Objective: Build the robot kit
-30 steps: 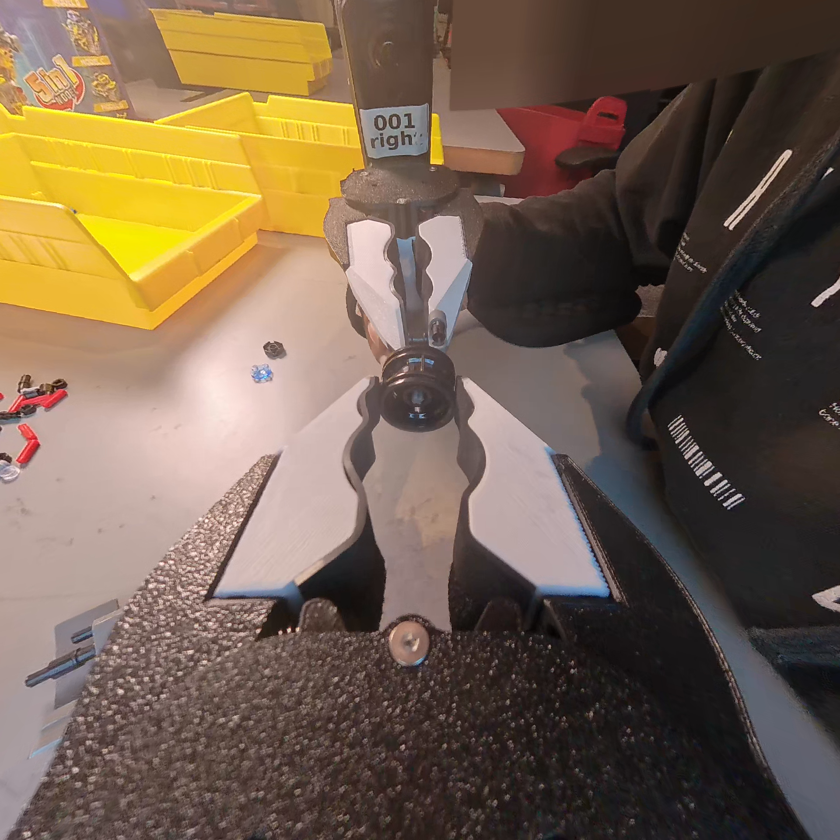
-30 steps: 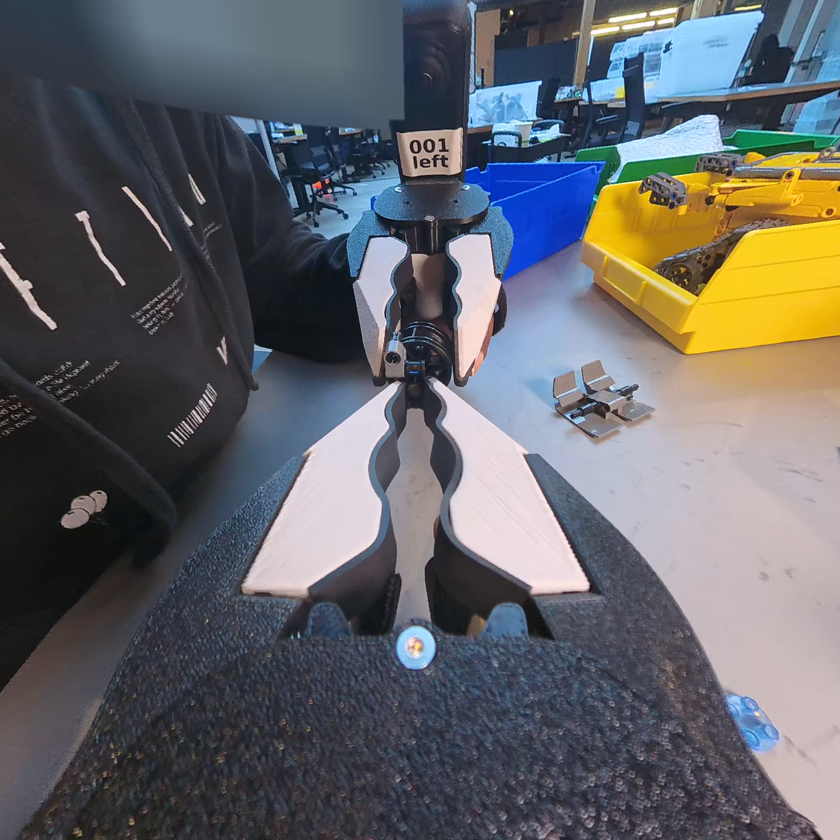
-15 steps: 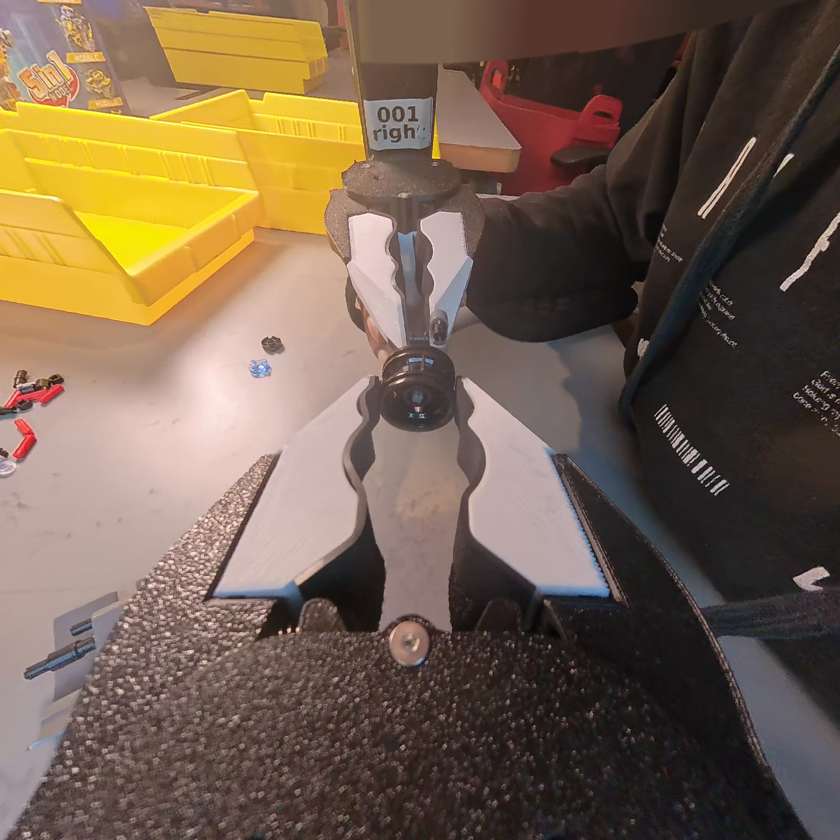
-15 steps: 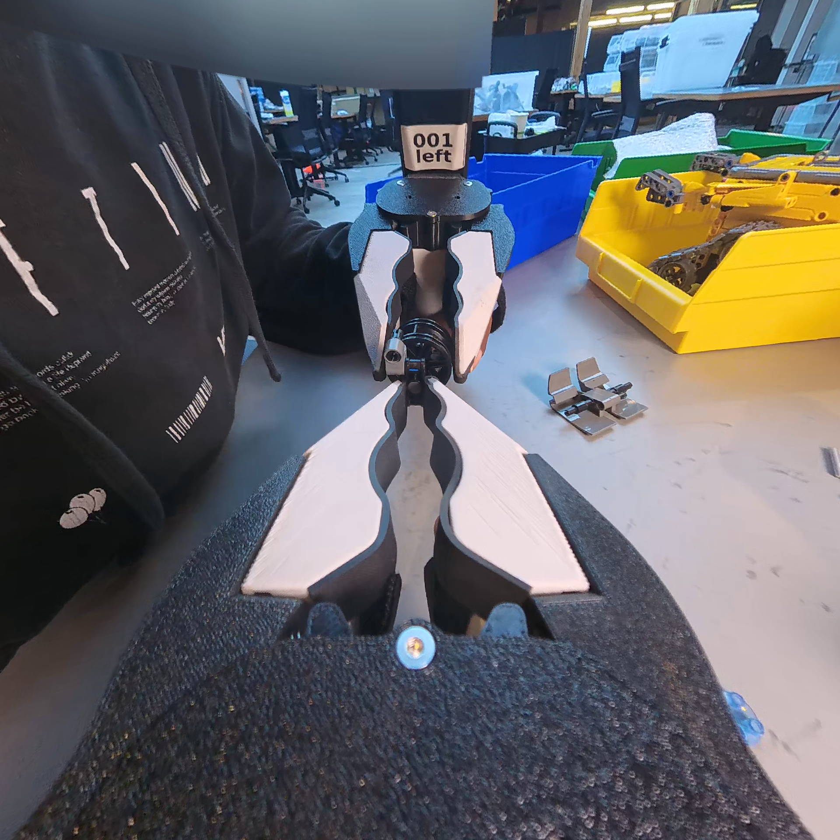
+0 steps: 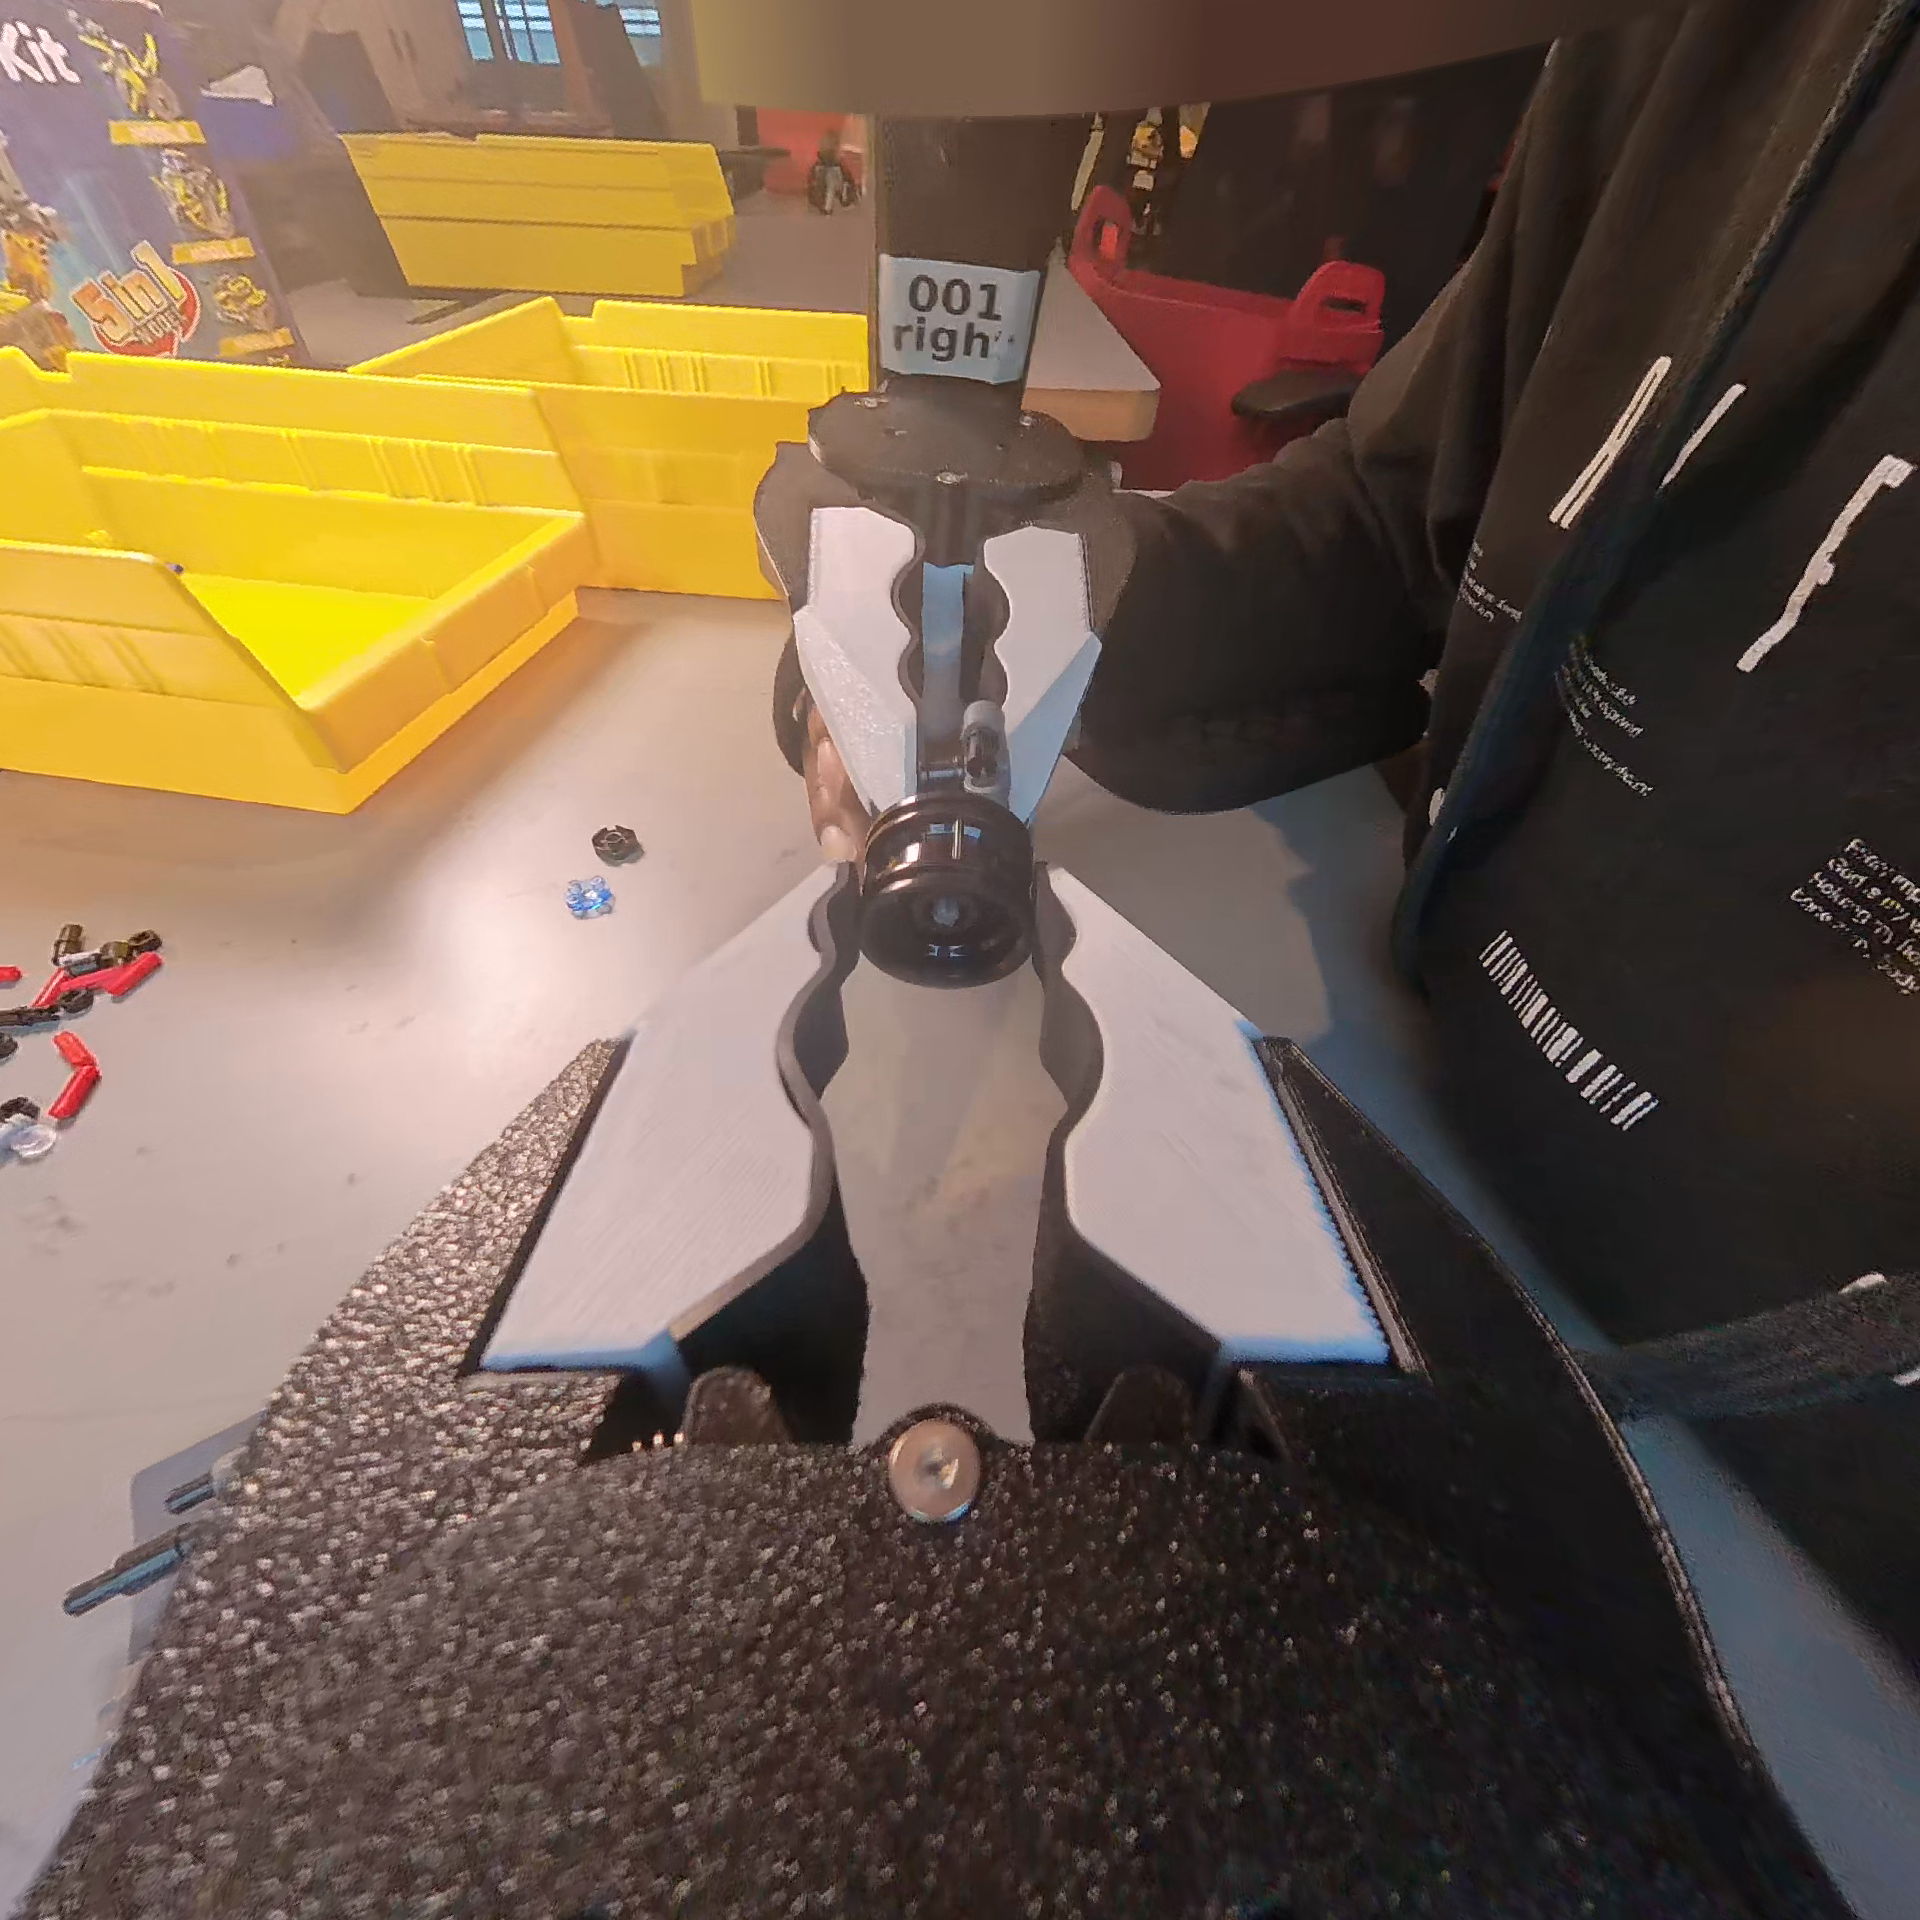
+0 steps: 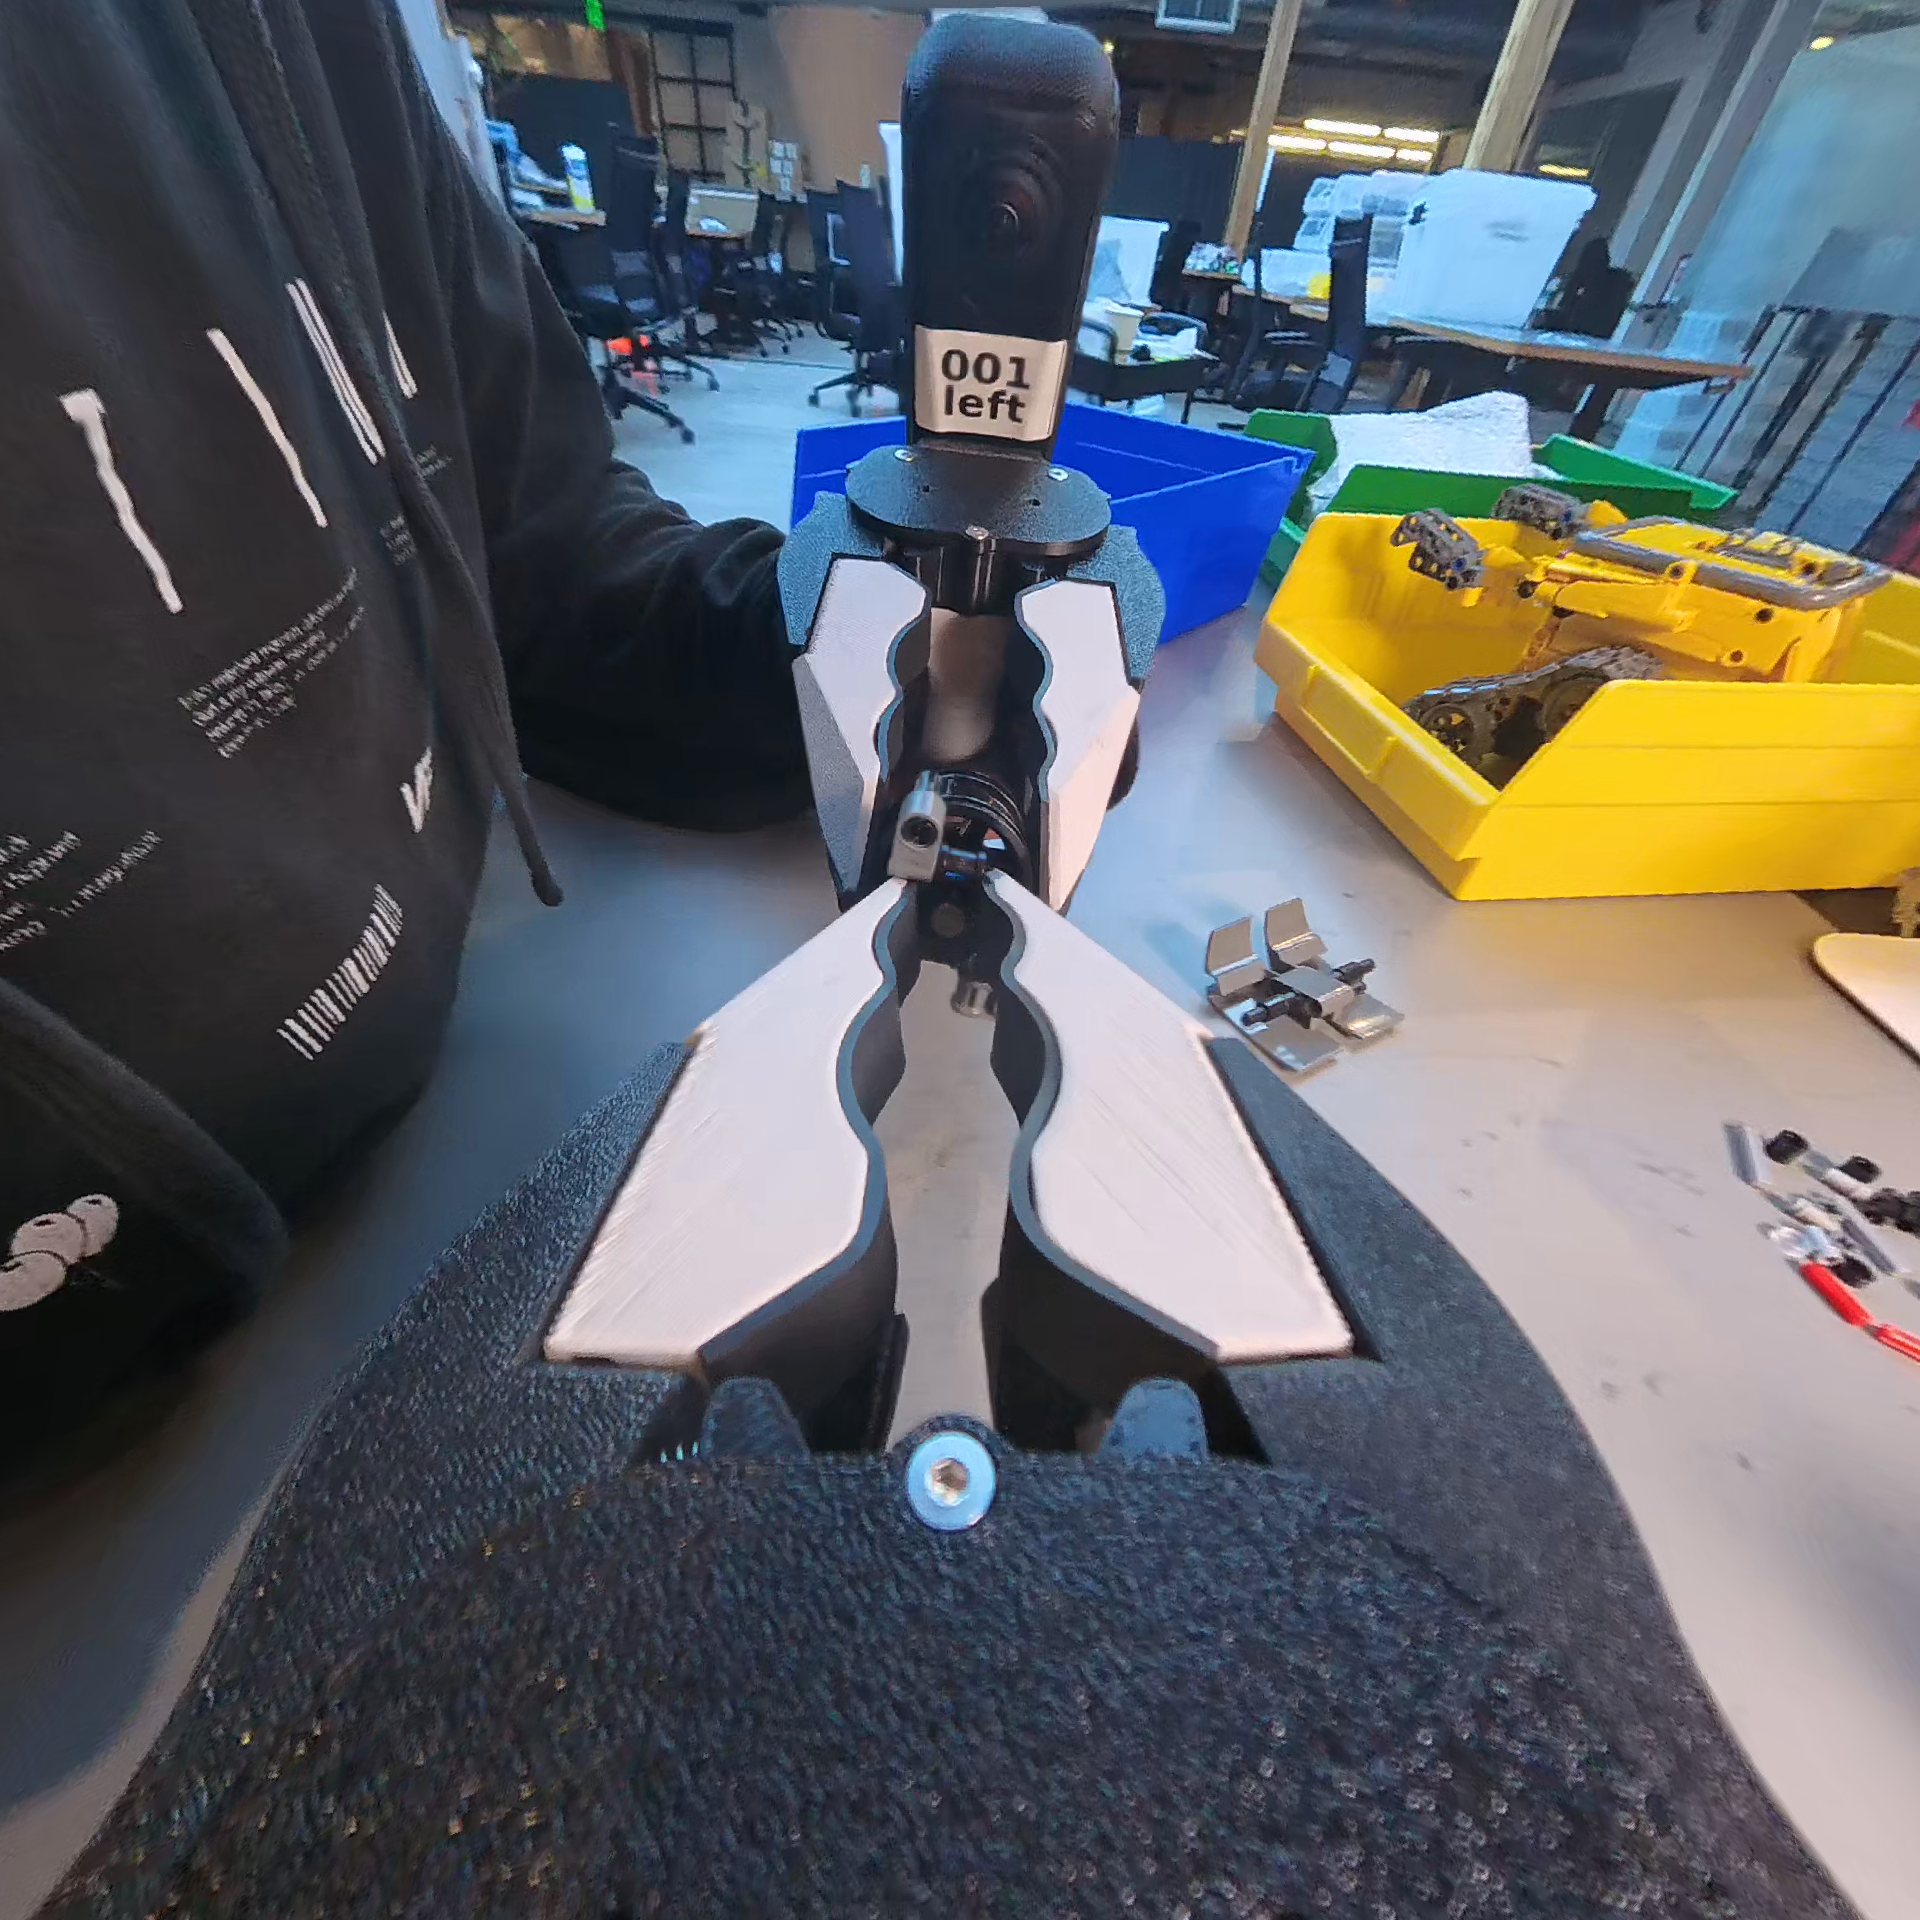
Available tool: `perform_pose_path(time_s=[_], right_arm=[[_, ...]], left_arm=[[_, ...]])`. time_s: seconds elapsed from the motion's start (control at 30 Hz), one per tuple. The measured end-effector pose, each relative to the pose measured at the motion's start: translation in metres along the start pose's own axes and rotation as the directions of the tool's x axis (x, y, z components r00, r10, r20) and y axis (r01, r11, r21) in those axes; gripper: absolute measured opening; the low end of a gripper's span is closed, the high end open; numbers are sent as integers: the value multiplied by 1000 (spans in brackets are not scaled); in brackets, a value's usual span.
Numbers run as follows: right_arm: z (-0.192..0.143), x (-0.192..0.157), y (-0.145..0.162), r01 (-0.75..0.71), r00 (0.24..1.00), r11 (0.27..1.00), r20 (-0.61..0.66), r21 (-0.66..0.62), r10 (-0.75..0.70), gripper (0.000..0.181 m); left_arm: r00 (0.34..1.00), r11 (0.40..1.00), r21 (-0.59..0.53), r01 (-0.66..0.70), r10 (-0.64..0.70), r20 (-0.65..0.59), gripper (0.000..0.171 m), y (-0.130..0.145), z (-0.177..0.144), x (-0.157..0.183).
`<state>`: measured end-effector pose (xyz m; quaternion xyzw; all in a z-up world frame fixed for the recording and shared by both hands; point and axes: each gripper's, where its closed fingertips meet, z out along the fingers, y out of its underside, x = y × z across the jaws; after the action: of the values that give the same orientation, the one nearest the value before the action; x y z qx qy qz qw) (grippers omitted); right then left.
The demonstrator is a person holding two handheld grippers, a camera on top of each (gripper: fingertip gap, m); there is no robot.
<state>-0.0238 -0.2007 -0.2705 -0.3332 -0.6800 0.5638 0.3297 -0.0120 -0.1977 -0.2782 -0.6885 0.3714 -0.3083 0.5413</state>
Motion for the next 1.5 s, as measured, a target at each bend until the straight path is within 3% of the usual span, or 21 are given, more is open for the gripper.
perform_pose_path(time_s=[0.53,0.97,1.0,1.07,1.1,1.13,1.17,1.23,1.27,1.5], right_arm=[[-3,6,-2,-159,987,984,36,81,156,6],[-7,5,0,-163,986,984,40,76,161,6],[-18,12,-4,-170,986,979,20,111,168,7],[-53,41,-19,-194,973,952,-77,237,218,5],[-32,32,-12,-149,985,976,-59,160,160,7],[-14,21,-6,-123,992,987,-18,106,125,7],[-13,22,-4,-126,992,987,-13,102,128,7],[-36,41,-15,-201,975,957,-46,208,215,7],[-36,42,-13,-189,977,961,-62,200,205,7],[-35,38,-7,-220,972,959,-38,181,231,8]], left_arm=[[999,999,45,22,-23,23,31,-4,-4,-8],[999,999,45,18,-19,28,31,-4,-7,-8],[997,997,77,29,-34,66,32,-7,-19,-18],[981,957,274,96,-138,139,29,-35,-64,-49],[988,981,188,51,-77,133,31,-26,-43,-41],[993,1000,22,-8,6,118,32,-2,-16,-30],[993,998,-55,-29,34,110,32,13,-9,-28],[988,997,-59,50,-40,149,32,20,-22,-42],[986,997,-49,55,-46,157,32,19,-25,-43],[986,914,-402,50,18,164,33,86,-9,-39]])
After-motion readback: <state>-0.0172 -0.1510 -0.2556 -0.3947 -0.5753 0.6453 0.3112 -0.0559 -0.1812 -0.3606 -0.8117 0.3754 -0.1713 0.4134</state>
